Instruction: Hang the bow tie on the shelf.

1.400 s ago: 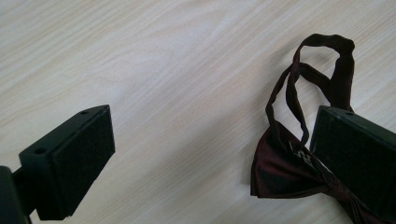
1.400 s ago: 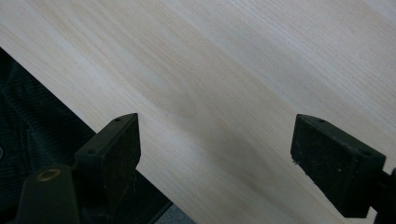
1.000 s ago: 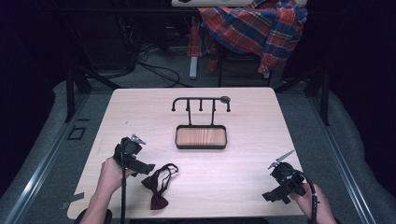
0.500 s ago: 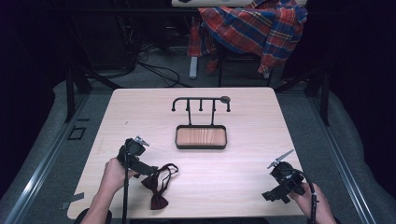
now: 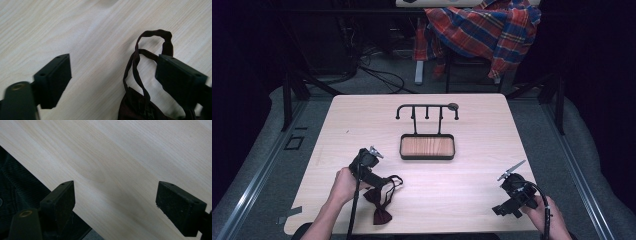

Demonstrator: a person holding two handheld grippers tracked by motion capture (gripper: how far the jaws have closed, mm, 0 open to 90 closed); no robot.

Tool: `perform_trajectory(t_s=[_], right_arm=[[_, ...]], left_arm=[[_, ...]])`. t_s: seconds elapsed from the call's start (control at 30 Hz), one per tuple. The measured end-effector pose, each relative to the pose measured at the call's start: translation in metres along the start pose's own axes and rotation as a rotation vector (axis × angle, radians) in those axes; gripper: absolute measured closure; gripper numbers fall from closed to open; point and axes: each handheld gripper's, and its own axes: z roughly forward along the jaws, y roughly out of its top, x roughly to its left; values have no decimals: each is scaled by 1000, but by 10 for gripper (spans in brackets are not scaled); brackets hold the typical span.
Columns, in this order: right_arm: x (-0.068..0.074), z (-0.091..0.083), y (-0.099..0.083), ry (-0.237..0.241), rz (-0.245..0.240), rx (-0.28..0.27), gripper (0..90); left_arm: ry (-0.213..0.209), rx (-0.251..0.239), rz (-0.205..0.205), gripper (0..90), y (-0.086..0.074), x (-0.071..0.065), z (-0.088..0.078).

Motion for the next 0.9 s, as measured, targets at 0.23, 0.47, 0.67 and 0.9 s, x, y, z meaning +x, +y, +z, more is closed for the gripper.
perform_trajectory(t_s=[0.23, 0.47, 0.67, 0.9], right_arm=[[-1, 0, 0, 1, 4, -1, 156], [-1, 0, 0, -1, 4, 0, 156], [0, 0, -1, -1, 8, -6, 156], [0, 1, -2, 1, 13, -17, 156]], left_arm=[[-7, 13, -3, 376, 2, -2, 4], [-49, 49, 42, 486, 6, -7, 11], [-48, 111, 89, 573, 8, -14, 21], [-18, 140, 112, 714, 8, -19, 25]])
